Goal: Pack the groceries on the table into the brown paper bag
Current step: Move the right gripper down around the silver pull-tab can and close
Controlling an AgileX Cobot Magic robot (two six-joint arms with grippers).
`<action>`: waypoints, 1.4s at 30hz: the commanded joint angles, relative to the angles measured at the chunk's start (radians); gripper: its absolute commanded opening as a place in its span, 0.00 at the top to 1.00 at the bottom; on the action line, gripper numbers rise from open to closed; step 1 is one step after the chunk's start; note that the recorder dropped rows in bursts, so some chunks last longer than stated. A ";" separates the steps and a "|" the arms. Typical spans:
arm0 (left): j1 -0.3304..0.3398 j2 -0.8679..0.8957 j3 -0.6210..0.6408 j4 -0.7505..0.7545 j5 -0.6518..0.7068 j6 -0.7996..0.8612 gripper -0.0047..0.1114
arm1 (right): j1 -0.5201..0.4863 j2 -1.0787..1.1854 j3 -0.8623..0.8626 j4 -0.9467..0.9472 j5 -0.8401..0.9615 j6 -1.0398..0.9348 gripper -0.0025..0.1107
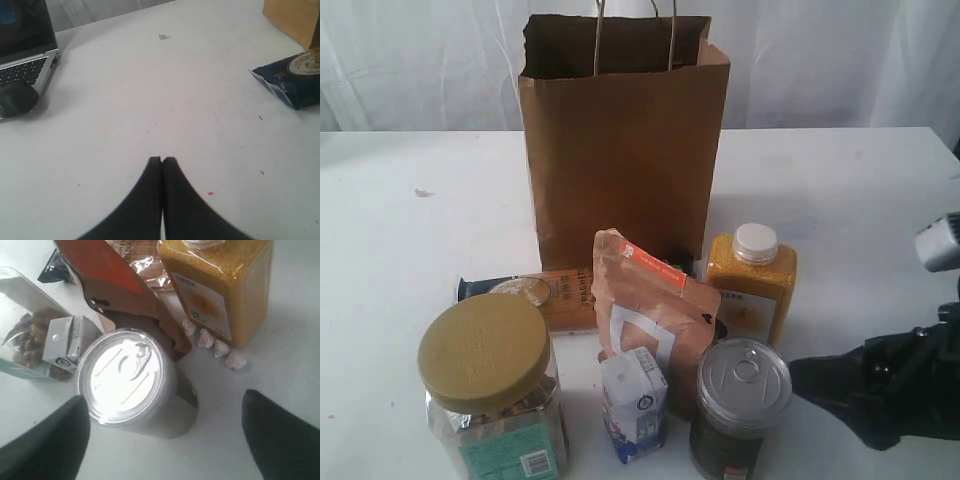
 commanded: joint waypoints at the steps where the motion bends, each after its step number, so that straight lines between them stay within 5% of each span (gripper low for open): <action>1: 0.002 -0.004 0.003 -0.003 -0.002 -0.001 0.96 | 0.013 0.004 -0.034 0.062 0.036 -0.093 0.30; 10: 0.002 -0.004 0.003 -0.003 -0.002 -0.001 0.96 | 0.111 0.100 -0.265 -0.043 0.157 -0.101 0.30; 20: 0.002 -0.004 0.003 -0.003 -0.002 -0.001 0.96 | 0.276 0.321 -0.420 -0.408 0.249 0.160 0.30; 28: 0.002 -0.004 0.003 -0.003 -0.002 -0.001 0.96 | 0.377 0.381 -0.420 -0.464 0.144 0.224 0.30; 36: 0.002 -0.004 0.003 -0.003 -0.002 -0.001 0.96 | 0.377 0.381 -0.405 -0.439 -0.104 0.229 0.30; 42: 0.002 -0.004 0.003 -0.003 -0.002 -0.001 0.96 | 0.377 0.381 -0.405 -0.413 -0.115 0.236 0.30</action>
